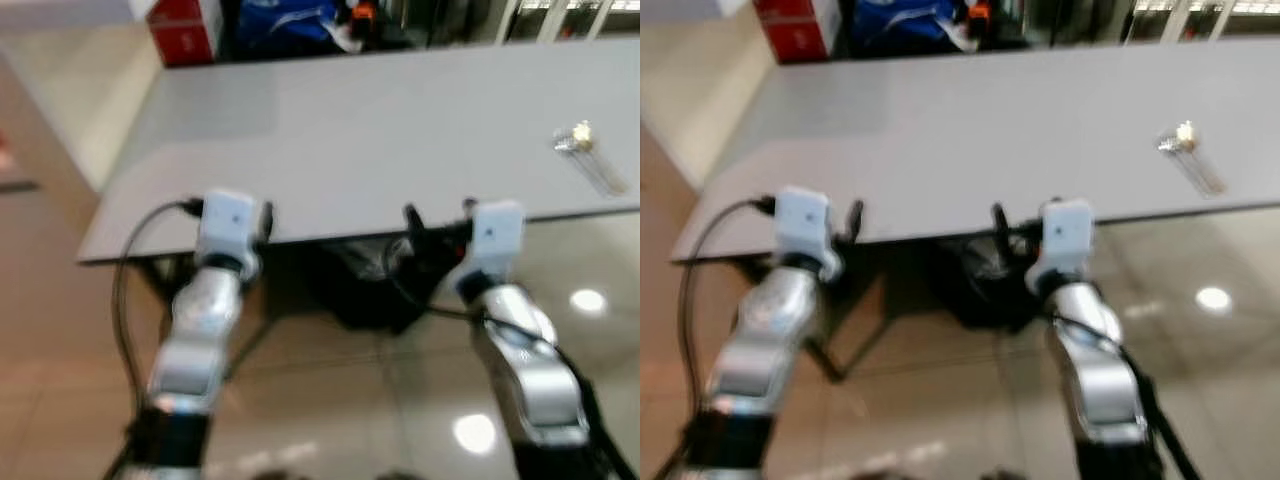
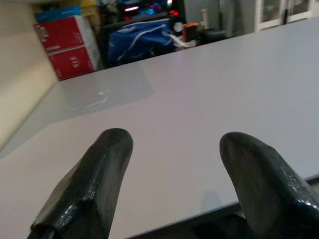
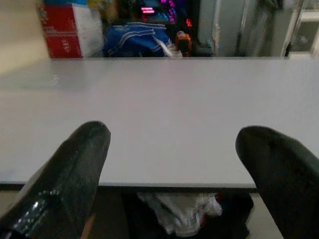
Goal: Setting the table
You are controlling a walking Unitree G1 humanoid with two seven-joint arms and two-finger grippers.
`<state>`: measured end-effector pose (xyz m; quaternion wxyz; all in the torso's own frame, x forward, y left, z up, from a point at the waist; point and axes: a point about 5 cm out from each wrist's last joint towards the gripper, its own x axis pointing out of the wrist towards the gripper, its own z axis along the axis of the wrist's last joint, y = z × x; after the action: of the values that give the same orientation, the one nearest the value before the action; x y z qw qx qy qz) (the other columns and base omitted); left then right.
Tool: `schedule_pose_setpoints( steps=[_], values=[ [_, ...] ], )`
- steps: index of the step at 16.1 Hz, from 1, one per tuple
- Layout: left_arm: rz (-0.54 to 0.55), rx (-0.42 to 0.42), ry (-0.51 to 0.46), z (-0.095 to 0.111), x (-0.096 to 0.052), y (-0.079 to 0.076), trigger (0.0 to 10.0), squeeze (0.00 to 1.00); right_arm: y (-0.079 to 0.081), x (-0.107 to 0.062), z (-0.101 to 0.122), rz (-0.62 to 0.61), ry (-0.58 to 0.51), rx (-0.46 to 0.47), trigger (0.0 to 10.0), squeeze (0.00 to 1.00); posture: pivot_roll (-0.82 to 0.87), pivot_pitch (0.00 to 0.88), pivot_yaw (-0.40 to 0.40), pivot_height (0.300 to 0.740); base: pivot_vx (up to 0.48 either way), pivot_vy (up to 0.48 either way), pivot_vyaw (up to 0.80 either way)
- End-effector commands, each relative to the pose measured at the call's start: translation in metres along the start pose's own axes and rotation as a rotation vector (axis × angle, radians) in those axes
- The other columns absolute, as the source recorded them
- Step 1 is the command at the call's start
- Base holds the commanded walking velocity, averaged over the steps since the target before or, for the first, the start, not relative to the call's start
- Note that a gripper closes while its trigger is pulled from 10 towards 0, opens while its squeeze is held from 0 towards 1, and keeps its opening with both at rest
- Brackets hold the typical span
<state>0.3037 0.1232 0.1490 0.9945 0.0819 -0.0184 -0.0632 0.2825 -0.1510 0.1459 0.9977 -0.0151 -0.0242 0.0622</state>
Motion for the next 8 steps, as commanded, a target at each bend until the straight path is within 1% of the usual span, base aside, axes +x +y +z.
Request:
schedule_pose_setpoints(
  steps=[1, 3, 5, 7, 8],
  values=[
    [0.014, 0.018, -0.001, 0.0015, -0.0005, 0.0068, 10.0, 0.0, 0.0051, 0.0009, 0.0048, 0.01, -0.025, 0.015, 10.0, 0.0, -0.01, 0.005, 0.061, 0.74, 0.0, 0.48, 0.0],
    [0.01, 0.022, -0.001, 0.002, -0.0004, 0.0074, 10.0, 0.0, 0.0063, 0.0005, 0.0014, 0.013, -0.019, 0.014, 10.0, 0.0, -0.01, 0.001, 0.067, 0.74, 0.0, 0.48, 0.0],
    [0.016, 0.019, 0.004, 0.0004, 0.0009, 0.0085, 10.0, 0.0, 0.0065, 0.0009, 0.0033, 0.028, -0.018, 0.02, 10.0, 0.0, -0.03, 0.0, 0.068, 0.74, 0.0, 0.48, 0.0],
    [0.018, 0.009, 0.011, -0.0025, 0.0022, 0.0072, 10.0, 0.0, 0.0006, -0.0014, 0.0044, 0.025, -0.02, -0.012, 10.0, 0.0, -0.05, 0.001, 0.065, 0.74, 0.0, 0.48, 0.0],
    [0.026, 0.003, 0.013, -0.0034, 0.0028, 0.0058, 10.0, 0.0, -0.0031, -0.0024, 0.0064, 0.017, -0.022, -0.021, 10.0, 0.0, -0.06, 0.0, 0.045, 0.74, 0.0, 0.48, 0.0]
  ],
)
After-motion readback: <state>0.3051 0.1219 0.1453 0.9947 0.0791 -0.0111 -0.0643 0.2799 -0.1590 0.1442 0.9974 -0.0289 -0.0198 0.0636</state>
